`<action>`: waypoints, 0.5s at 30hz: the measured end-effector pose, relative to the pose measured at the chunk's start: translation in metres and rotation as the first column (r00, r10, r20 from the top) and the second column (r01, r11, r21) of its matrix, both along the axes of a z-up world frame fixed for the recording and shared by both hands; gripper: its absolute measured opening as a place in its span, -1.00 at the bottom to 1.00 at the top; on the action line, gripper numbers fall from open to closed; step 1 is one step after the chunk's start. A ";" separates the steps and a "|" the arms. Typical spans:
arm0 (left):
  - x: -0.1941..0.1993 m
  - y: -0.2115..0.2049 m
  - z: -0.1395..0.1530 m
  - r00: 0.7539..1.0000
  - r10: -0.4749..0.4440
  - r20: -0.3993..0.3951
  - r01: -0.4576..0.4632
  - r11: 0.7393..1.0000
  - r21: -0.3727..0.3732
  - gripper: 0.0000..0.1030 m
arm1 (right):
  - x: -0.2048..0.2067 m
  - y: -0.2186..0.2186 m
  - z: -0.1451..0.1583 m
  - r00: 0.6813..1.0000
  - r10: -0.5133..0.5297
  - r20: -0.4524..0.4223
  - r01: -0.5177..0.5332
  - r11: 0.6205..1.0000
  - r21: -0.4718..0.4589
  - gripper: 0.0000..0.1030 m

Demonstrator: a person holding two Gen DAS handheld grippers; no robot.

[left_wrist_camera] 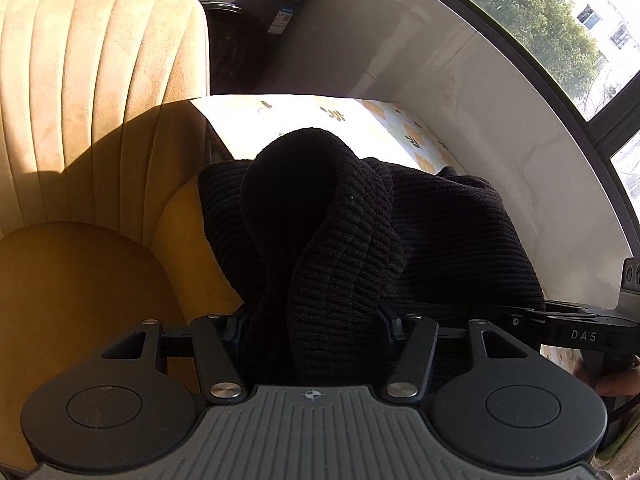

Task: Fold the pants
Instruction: 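Lift the pants bundle with both grippers and carry it to the beige chair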

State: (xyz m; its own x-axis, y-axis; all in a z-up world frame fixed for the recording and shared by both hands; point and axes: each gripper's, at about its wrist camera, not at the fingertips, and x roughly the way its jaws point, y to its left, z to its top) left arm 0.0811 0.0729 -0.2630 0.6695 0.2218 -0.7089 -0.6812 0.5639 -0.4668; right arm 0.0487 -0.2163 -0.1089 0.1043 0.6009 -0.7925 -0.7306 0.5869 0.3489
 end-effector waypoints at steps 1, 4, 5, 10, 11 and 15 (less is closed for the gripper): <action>-0.017 0.005 0.002 1.000 0.027 0.001 -0.027 1.000 0.004 0.16 | -0.007 0.013 -0.001 1.000 0.021 0.000 -0.021 1.000 0.002 -0.21; -0.062 0.016 0.001 0.996 0.087 -0.003 -0.087 0.996 0.007 0.15 | -0.031 0.065 -0.009 0.997 0.082 -0.002 -0.082 0.997 0.005 -0.22; -0.075 0.020 0.000 0.995 0.104 -0.007 -0.104 0.995 0.006 0.15 | -0.038 0.082 -0.011 0.995 0.098 -0.006 -0.098 0.995 0.004 -0.22; -0.150 0.050 -0.011 0.983 0.174 -0.052 -0.174 0.985 -0.003 0.15 | -0.074 0.163 -0.036 0.986 0.165 -0.035 -0.166 0.986 -0.009 -0.22; -0.158 0.055 -0.014 0.982 0.179 -0.060 -0.179 0.984 -0.005 0.15 | -0.081 0.179 -0.046 0.984 0.172 -0.047 -0.173 0.985 -0.013 -0.22; -0.197 0.089 -0.040 0.977 0.182 -0.113 -0.185 0.983 -0.019 0.15 | -0.093 0.231 -0.091 0.982 0.168 -0.086 -0.171 0.985 -0.029 -0.22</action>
State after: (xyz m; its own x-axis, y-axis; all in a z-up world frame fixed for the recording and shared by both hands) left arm -0.1161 0.1619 -0.3031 0.5366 0.3121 -0.7840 -0.8201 0.4118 -0.3973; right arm -0.0440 0.0151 -0.1994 -0.0638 0.5753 -0.8154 -0.7900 0.4702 0.3935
